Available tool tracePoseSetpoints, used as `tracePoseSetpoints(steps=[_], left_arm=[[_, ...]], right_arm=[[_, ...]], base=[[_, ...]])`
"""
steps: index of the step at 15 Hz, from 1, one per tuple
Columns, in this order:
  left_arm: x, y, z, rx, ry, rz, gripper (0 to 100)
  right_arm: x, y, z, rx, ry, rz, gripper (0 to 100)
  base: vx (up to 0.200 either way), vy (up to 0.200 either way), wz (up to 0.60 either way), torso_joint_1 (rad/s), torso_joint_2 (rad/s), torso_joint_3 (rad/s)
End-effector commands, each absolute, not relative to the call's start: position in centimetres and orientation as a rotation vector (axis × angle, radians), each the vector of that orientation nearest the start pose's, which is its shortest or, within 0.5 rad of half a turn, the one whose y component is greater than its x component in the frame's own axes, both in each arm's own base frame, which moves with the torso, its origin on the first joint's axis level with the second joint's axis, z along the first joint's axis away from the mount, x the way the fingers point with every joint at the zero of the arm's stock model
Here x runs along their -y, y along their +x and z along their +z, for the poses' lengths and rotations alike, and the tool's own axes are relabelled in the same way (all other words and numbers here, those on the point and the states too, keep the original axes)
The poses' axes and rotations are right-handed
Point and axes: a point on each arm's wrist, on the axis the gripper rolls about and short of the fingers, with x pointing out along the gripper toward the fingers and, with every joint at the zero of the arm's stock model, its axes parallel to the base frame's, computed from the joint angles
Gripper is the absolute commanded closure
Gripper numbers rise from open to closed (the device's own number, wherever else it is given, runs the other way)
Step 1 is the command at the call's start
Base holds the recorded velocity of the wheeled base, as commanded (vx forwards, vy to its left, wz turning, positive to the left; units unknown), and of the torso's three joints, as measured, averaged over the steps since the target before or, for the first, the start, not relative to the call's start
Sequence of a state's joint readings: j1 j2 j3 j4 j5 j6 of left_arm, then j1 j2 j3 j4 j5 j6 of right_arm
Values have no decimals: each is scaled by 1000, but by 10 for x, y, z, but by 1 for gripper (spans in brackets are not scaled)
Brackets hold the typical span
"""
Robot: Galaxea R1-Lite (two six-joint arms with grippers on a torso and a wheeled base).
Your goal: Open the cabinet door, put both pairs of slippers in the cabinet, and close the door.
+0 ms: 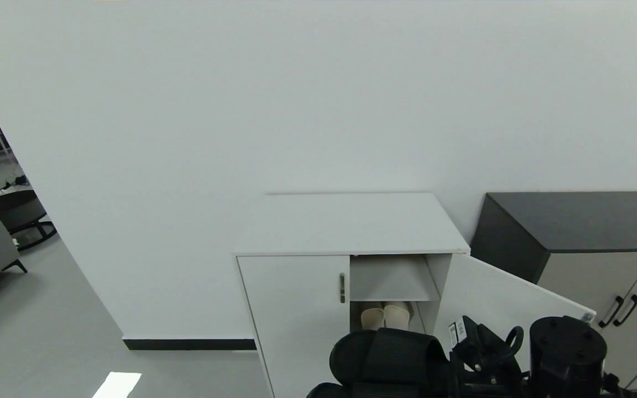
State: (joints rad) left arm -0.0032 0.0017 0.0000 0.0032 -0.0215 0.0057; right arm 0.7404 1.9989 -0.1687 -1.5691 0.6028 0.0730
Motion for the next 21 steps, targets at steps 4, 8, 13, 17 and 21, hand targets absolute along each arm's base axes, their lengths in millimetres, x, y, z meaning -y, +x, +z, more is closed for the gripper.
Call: tracePoseSetpoints(steps=[4, 8, 13, 17, 21], left_arm=[[0, -23, 75, -5, 6, -26, 100], [0, -23, 75, -5, 5, -28, 100], [0, -23, 75, -5, 5, -28, 100], [0, -23, 75, -5, 5, -28, 100], [0, -23, 75, -5, 5, -28, 100]], right_arm=[[-176, 174, 57, -340, 42, 1324, 100], [-177, 175, 55, -349, 41, 1323, 100], [-178, 176, 52, -360, 42, 1321, 100], [-179, 176, 49, -377, 44, 1319, 100], [-179, 177, 48, -378, 44, 1319, 100]], base=[[0, -200, 0, 4, 2, 4], [0, -100, 0, 0, 0, 1], [0, 0, 0, 0, 0, 0], [0, 0, 0, -21, 38, 20], [0, 0, 0, -155, 343, 170]])
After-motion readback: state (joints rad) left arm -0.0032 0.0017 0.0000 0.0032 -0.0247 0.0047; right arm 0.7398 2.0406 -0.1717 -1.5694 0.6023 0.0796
